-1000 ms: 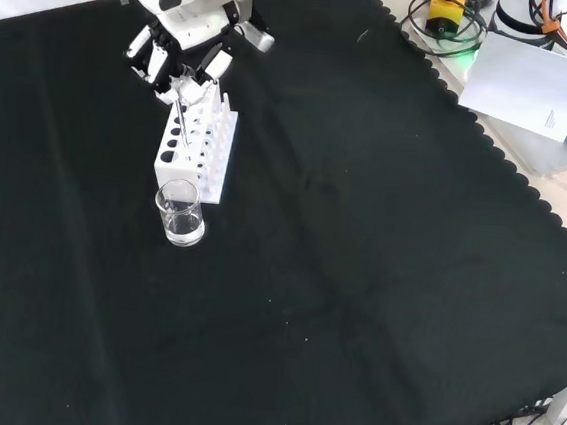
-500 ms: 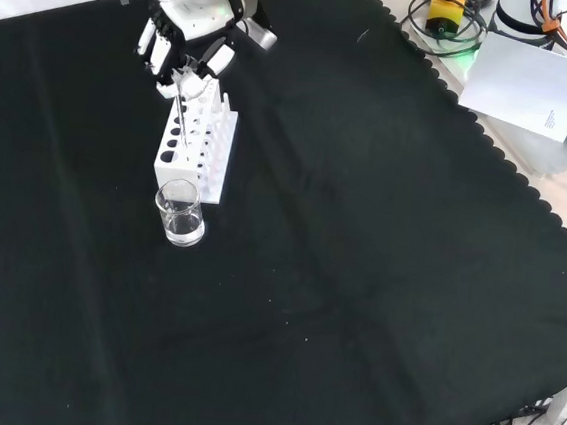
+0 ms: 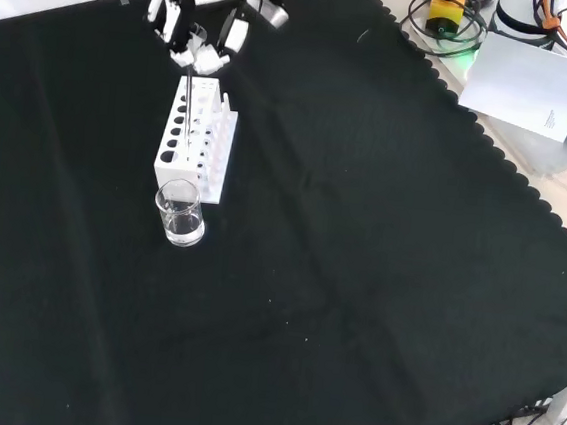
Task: Take the glass rod from the white test tube rack.
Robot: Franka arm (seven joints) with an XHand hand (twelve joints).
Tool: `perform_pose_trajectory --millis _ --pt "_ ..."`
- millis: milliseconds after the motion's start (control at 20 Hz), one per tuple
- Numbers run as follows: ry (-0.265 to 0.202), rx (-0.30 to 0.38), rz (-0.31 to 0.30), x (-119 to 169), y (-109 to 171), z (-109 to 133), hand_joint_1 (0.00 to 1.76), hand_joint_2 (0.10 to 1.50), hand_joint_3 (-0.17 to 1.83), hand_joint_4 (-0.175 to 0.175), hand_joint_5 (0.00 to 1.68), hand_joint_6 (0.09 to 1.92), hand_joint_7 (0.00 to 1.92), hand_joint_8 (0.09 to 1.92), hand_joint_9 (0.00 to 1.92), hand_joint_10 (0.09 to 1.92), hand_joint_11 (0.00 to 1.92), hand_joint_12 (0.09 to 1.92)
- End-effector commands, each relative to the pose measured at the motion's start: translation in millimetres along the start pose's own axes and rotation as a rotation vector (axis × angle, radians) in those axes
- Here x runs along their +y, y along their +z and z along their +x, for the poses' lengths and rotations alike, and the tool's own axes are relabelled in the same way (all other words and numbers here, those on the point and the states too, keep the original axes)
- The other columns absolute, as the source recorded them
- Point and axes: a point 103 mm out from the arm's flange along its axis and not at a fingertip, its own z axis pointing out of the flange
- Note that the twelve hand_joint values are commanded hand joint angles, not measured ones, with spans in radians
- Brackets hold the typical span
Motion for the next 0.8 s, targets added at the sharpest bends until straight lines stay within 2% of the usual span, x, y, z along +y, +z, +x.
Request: perform_pose_trajectory --millis 50,200,450,600,800 --pt "-0.008 -0.026 0.026 -3.3 -41.2 14.6 1.3 0.69 0.72 -0.175 1.1 0.72 1.21 1.11 1.64 0.83 1.02 0.97" --pt "-0.009 -0.033 0.035 -6.7 -53.7 16.4 1.3 0.7 0.71 -0.175 1.1 0.71 1.2 1.12 1.65 0.83 1.02 0.97" --pt "-0.015 -0.035 0.0 -13.4 -70.9 22.1 1.3 0.71 0.67 -0.175 1.11 0.67 1.19 1.11 1.65 0.82 1.03 0.95" --pt "-0.002 -0.049 -0.005 -19.6 -73.3 29.7 1.3 0.72 0.67 -0.175 1.12 0.66 1.19 1.11 1.66 0.82 1.03 0.95" --pt "-0.036 -0.034 -0.023 -27.1 -78.0 43.4 1.3 0.71 0.66 -0.175 1.14 0.62 1.2 1.1 1.67 0.81 1.04 0.94"
